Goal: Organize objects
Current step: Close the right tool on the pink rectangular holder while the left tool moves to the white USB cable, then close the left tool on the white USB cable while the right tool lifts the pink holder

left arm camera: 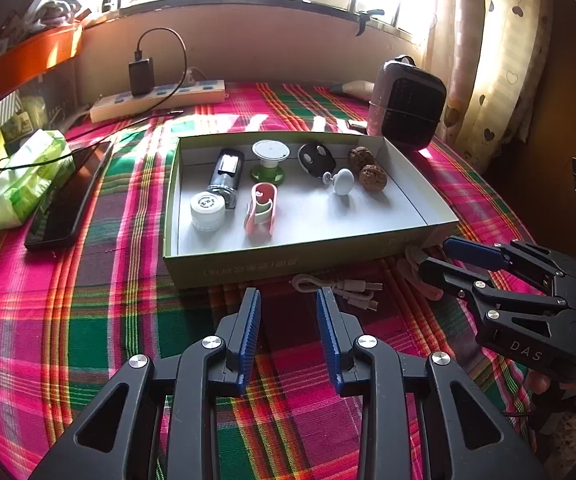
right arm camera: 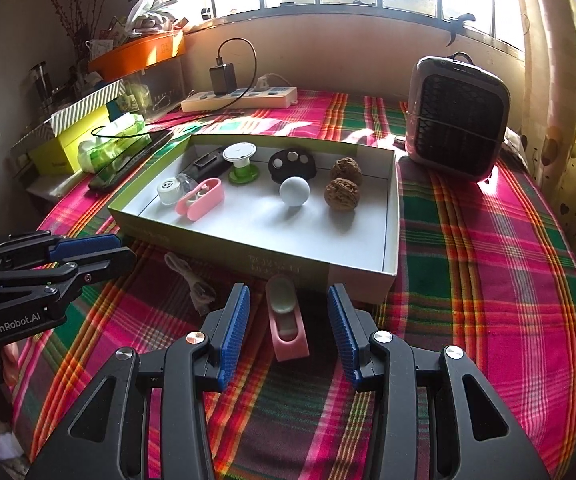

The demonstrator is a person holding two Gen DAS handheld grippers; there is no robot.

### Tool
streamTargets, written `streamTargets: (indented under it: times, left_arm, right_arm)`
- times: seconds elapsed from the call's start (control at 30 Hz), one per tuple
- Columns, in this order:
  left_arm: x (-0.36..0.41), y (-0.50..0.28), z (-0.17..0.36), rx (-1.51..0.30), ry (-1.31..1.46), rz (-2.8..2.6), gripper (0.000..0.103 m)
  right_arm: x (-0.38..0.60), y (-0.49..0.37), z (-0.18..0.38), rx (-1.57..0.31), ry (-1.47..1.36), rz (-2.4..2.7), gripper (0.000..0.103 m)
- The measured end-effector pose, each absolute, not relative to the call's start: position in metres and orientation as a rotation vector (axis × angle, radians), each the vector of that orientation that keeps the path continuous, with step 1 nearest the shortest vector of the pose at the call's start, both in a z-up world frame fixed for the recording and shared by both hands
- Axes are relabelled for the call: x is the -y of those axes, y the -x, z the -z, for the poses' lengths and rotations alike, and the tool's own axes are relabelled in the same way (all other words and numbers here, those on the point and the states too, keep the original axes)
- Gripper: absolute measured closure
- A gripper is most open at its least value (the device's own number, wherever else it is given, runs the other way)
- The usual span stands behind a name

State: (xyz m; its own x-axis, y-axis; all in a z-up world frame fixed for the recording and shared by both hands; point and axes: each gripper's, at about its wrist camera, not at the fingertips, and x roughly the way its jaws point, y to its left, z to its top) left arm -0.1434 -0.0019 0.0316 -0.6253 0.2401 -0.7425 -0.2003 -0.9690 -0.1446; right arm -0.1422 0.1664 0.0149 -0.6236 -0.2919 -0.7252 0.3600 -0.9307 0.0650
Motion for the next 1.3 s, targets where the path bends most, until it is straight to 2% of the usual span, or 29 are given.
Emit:
streamTargets:
  times: [0.57,0.63,0.8,1.3]
  left_arm:
    - [-0.017,0.151,-0.023,0.047,1.235,-2.547,0.073]
    - [-0.021,0.151,-0.025,0.047,1.223,-2.540,0.071]
    - [-0.032,0.152,-0.028,0.009,1.209,-2.527,0.070]
    - [-0.065,0.164,-0.026,-0.139,1.177,-2.460,0.070]
  right_arm:
    - [-0.170,0.148,-0.001,-0.133,-1.220,2.549,0.061]
    - [-0.170,0.147,-0.001,-0.139,-1.218,2.545,0.073]
    - [-0.167,0.145,0.000,-0.168,-1.210,2.527,0.084]
    - [-0.173,0.143,0.000,-0.128,-1.214,2.530,0.084]
